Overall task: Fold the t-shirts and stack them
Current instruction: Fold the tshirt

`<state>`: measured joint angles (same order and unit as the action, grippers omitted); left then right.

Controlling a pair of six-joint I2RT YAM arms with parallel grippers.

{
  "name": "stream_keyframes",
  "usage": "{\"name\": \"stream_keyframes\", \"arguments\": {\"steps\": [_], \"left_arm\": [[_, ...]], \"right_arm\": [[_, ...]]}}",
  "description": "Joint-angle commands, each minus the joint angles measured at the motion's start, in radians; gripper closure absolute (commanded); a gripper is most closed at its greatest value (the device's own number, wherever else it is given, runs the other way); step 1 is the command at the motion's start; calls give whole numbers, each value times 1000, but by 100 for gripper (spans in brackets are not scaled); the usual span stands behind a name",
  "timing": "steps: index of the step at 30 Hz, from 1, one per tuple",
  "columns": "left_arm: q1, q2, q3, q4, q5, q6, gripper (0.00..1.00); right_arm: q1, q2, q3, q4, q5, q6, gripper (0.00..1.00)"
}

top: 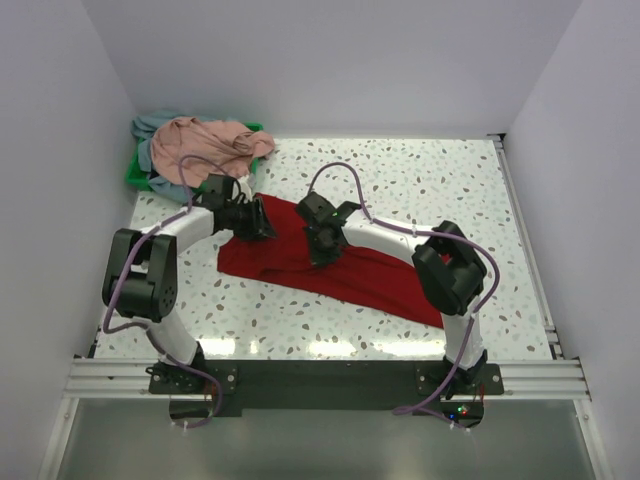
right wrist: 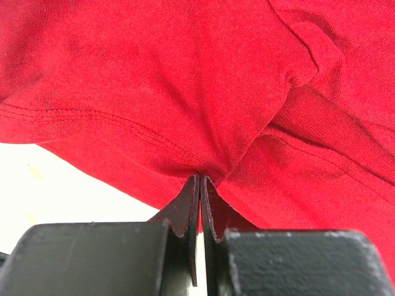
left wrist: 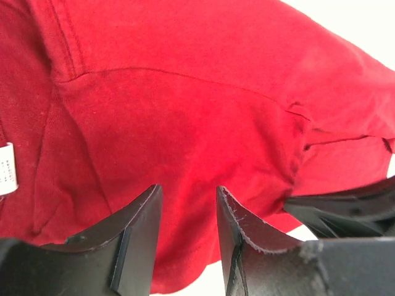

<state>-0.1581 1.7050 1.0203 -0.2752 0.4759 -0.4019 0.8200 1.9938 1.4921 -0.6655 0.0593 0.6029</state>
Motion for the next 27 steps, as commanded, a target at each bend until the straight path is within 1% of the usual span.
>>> {"name": "stream_keyframes", "arguments": {"steps": [1,12,23,24,25,26,27], "left_arm": [[11,56,-5,68,20,-32,55],[17,111,67,-31,-82,57,55],[17,130,87,-55,-89,94,55],[17,131,90,-55,-89,94,55],[17,131,92,-56,-88,94,55],[17,131,95,-56,-85,95,55],[15,130,103,-59,-83,97,55]], "right_arm": [[7,-55,-4,-14,1,11,100],[7,-53,-7,-46,59,-8,100],[5,-59,-18,-66,65,-12,100],[7,-61,-21,-68,60,-12,98],[5,-66,-20,-69,54,-12,94],[7,-72,-18,-71,50,-12,84],[8,-78,-20,-71,30,-12,80]]}}
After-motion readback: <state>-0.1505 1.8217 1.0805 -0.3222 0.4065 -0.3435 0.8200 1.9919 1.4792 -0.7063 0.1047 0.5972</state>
